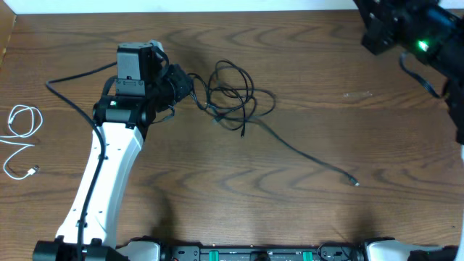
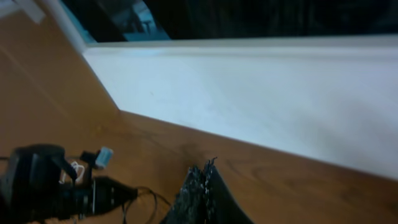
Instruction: Untangle cables
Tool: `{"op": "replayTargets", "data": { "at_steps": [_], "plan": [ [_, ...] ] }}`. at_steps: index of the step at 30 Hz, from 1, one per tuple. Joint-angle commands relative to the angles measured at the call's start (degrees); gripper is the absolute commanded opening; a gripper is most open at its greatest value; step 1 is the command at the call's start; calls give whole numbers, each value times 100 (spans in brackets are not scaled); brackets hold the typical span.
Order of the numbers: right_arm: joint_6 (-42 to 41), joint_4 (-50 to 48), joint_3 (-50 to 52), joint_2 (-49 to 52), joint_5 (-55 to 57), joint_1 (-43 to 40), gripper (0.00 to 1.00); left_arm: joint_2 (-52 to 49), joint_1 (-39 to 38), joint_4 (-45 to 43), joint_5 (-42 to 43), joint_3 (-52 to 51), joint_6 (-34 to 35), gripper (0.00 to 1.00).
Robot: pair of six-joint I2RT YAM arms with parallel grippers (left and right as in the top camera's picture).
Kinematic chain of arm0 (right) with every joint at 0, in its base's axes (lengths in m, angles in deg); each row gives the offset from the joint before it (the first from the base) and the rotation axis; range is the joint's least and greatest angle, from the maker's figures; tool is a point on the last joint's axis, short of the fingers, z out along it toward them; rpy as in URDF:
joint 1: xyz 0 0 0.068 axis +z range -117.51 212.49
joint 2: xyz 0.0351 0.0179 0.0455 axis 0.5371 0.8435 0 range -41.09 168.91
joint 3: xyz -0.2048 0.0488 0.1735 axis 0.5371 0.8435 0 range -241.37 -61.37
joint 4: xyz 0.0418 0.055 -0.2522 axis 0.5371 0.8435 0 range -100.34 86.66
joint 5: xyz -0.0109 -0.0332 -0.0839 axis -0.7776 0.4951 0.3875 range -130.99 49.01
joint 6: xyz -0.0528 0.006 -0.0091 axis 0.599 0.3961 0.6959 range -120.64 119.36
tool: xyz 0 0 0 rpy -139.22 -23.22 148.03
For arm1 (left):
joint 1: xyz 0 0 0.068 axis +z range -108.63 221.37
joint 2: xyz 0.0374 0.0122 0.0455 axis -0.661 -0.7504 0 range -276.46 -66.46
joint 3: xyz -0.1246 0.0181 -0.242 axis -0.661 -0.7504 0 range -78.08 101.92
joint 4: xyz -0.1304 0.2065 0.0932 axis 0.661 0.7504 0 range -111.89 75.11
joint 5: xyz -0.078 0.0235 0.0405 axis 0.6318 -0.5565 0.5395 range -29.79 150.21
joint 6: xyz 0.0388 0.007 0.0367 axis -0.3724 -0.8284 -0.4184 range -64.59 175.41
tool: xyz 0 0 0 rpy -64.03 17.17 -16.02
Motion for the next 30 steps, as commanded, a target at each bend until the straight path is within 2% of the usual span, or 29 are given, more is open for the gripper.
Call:
{"op": "replayTargets", "data": {
  "at_steps": [1,4,7,9,12,17,20,22,25,30],
  "plan": [
    [-44,319,-33,-4,131,-168,1,-46,17,-326,815,-11,-737,8],
    [-42,673,-33,79,131,-205,1,-39,17,-1027,1587,-9,-859,8],
    [-44,944,-33,238,127,-205,1,-28,17,-2120,2590,-9,-780,8],
    [-44,1084,-33,411,0,-199,1,-20,17,-2955,3071,-9,-339,8],
    [-42,1228,-31,750,-225,-168,1,-17,17,-4323,3521,-9,673,7],
    [-2,1228,-31,1375,-581,-44,1,-17,17,-6636,3777,-9,2500,8],
    [109,1198,-31,1705,-734,33,1,-17,17,-7737,3742,28,3407,8],
    [109,1187,-31,1906,-737,85,1,-17,17,-8212,3672,111,3908,8],
    [111,1134,-31,2170,-737,188,1,-17,17,-8432,3571,319,4385,8],
    [426,977,-31,2472,-1213,321,1,-17,17,-8424,3526,861,4551,8]
  ]
}}
